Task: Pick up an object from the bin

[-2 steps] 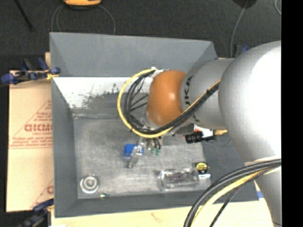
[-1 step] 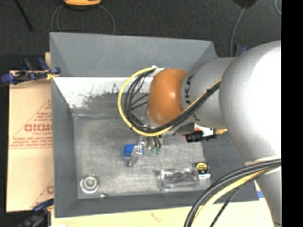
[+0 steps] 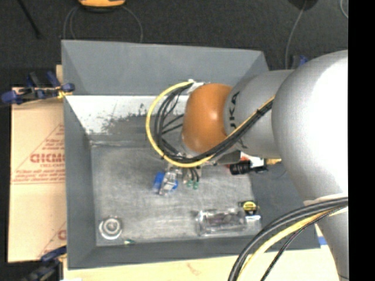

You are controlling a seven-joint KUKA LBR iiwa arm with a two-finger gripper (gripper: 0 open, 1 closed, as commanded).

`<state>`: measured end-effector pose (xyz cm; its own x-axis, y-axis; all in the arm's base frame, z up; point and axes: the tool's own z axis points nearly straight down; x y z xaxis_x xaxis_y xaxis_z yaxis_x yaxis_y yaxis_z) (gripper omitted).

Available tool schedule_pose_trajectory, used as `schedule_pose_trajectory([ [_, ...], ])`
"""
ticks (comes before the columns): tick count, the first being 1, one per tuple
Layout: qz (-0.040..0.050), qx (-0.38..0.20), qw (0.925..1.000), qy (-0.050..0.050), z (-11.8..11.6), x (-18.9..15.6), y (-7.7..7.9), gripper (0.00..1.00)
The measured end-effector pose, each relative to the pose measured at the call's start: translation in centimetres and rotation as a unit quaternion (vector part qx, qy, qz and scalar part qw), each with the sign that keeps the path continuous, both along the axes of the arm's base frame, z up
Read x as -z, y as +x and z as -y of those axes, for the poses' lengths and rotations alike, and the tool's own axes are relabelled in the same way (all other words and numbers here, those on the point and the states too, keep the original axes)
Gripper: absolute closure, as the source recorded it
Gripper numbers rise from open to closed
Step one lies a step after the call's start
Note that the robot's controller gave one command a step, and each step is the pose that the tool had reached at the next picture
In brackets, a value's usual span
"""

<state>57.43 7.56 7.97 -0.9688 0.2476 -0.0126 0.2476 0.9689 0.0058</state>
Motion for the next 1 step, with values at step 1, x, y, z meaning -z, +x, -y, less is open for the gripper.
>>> schedule_pose_trajectory([
  [1,-0.0043,0.001,1.0000,0.000,0.03,-1.16,0.14,1.00],
])
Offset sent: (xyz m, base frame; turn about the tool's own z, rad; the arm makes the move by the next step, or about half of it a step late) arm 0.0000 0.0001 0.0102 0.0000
